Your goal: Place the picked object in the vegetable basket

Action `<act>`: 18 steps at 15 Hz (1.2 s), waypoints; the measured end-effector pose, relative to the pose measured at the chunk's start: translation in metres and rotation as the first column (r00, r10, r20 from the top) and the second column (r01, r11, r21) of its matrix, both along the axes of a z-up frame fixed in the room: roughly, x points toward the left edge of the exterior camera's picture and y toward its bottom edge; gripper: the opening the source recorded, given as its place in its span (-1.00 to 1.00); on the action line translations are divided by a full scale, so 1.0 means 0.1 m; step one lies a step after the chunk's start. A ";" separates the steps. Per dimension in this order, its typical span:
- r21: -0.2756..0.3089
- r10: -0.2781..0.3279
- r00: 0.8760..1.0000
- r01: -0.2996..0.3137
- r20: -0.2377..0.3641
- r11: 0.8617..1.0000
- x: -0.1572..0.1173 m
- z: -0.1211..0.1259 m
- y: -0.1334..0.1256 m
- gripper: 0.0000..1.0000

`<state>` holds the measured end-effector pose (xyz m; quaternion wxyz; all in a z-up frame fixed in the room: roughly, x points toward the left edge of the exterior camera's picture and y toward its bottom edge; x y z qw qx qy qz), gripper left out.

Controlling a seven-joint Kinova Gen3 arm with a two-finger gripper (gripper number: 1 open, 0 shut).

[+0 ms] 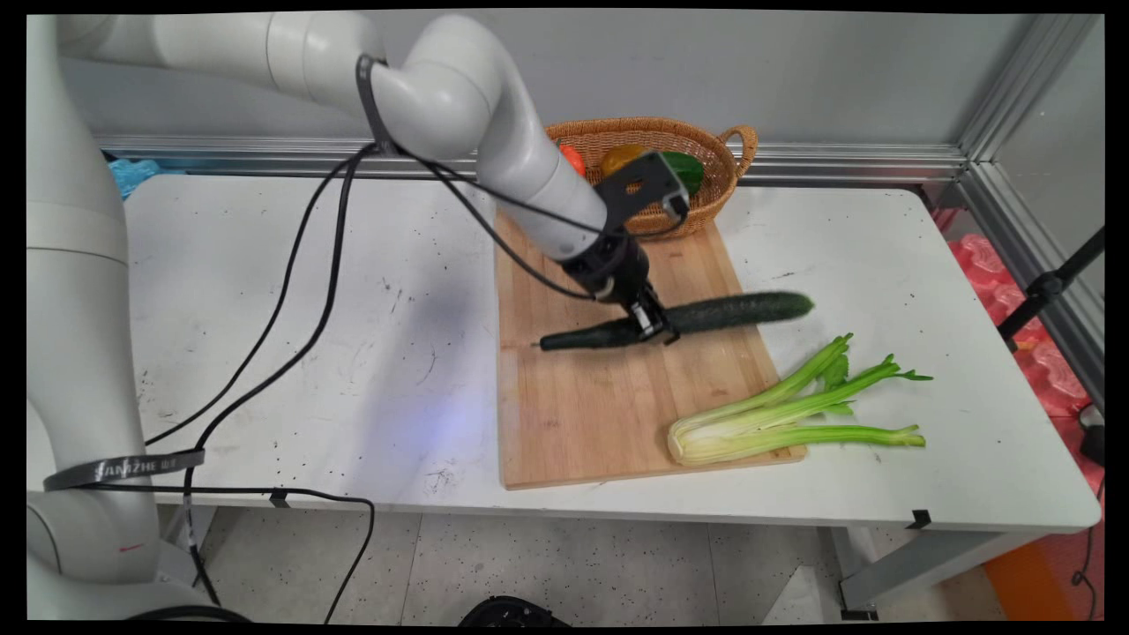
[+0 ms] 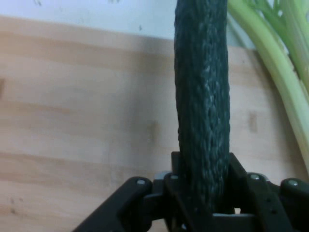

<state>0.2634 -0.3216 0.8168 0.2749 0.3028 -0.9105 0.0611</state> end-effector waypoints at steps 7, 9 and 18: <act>-0.042 -0.033 0.999 0.032 -0.023 0.999 0.08 0.39 -0.30 -1.00; -0.058 -0.039 0.999 0.038 -0.025 0.998 0.12 0.49 -0.41 -1.00; -0.130 -0.085 0.996 0.083 -0.015 0.988 0.31 0.80 -0.85 -1.00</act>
